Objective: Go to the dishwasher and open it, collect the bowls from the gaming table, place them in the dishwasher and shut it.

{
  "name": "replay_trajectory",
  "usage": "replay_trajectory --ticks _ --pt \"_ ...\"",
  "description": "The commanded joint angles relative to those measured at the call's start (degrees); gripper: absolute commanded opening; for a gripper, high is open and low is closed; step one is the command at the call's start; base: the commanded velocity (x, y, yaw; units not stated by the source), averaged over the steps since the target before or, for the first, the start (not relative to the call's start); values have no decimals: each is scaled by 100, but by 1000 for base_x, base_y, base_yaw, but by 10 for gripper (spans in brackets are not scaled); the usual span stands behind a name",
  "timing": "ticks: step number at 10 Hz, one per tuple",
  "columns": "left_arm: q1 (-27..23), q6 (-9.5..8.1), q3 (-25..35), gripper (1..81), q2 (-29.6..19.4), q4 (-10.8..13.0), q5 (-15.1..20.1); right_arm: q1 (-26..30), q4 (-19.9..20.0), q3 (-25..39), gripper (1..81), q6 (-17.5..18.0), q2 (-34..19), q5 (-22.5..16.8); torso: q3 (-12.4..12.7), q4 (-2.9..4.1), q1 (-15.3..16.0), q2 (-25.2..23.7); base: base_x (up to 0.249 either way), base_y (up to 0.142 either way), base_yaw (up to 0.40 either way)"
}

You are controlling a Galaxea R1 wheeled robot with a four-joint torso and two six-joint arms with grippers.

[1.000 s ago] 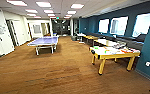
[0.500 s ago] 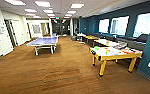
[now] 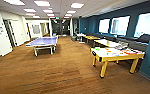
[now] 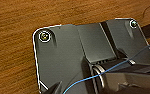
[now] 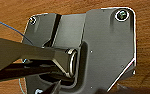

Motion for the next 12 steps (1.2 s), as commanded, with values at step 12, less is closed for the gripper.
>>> replay_trajectory --ticks 12 --pt "-284 -10 -14 811 -16 -79 281 197 -35 -115 811 -27 57 -254 0 0 5 0 151 0 0"
